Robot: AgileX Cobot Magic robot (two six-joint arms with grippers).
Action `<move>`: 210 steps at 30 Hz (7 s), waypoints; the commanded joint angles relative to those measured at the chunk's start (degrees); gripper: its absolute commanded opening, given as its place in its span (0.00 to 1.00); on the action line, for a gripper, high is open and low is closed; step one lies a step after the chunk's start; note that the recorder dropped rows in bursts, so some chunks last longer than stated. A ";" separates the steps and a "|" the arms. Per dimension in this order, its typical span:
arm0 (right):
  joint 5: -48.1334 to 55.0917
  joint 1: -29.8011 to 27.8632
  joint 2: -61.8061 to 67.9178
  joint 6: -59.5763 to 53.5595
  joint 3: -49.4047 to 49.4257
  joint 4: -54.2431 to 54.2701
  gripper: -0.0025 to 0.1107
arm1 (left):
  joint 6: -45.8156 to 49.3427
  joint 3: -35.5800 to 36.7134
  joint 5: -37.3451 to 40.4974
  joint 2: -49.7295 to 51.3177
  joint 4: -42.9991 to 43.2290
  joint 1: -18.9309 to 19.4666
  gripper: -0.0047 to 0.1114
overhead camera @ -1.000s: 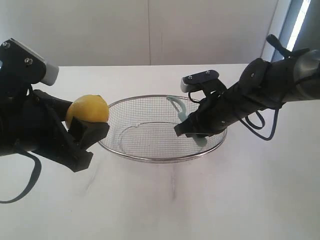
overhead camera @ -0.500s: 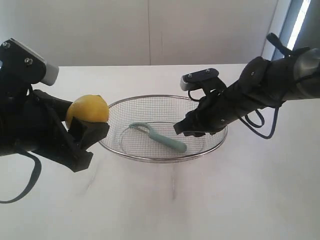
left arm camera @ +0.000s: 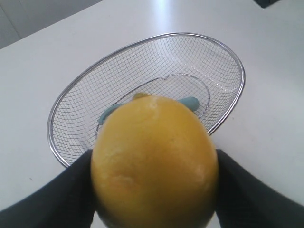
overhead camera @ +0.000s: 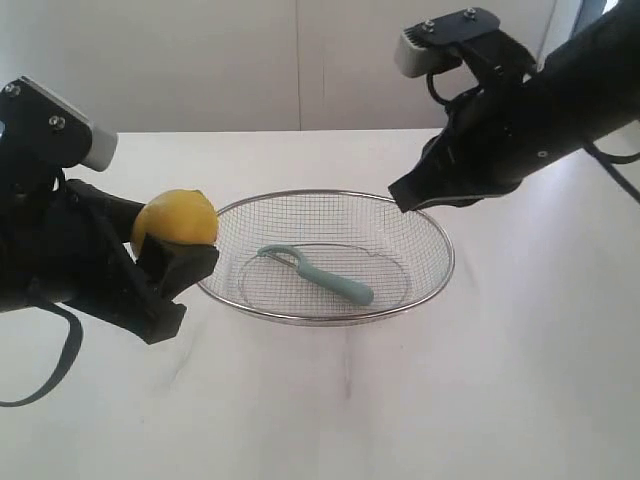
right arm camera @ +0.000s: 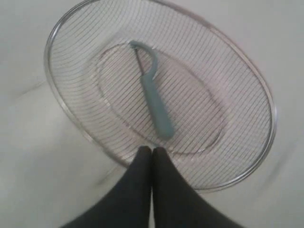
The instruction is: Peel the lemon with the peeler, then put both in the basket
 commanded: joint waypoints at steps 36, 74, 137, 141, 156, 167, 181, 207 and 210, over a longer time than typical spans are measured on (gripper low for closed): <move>3.41 -0.10 -3.70 10.27 2.18 -6.84 0.02 | 20.69 -14.40 -12.13 22.35 -20.14 3.28 0.04; 1.36 -0.10 -3.70 24.46 2.18 -19.04 0.02 | 14.03 -29.03 7.28 45.79 -23.66 9.29 0.04; 0.16 -0.10 -3.70 24.35 2.18 -19.04 0.02 | 14.04 -38.50 66.37 2.89 -20.03 9.39 0.04; 0.16 -0.10 -3.70 24.35 2.18 -19.04 0.02 | 14.04 -32.75 65.62 -7.45 -22.45 9.39 0.04; 0.05 -0.10 -3.70 24.35 2.18 -15.77 0.02 | 13.81 -17.16 61.33 -24.79 -26.01 9.39 0.04; -0.07 -0.10 -3.70 24.35 2.18 -15.77 0.02 | 14.01 -17.16 61.33 -24.79 -26.01 9.39 0.04; -0.32 -0.10 -3.70 24.35 2.18 -15.62 0.02 | 14.03 -16.67 61.41 -25.51 -25.42 11.14 0.04; -0.32 -0.10 -3.70 23.92 2.18 -15.63 0.02 | 14.18 11.55 42.33 -52.88 -25.16 40.84 0.04; -0.32 -0.10 -3.70 23.92 2.18 -15.63 0.02 | 14.18 13.79 39.70 -56.30 -25.16 40.84 0.04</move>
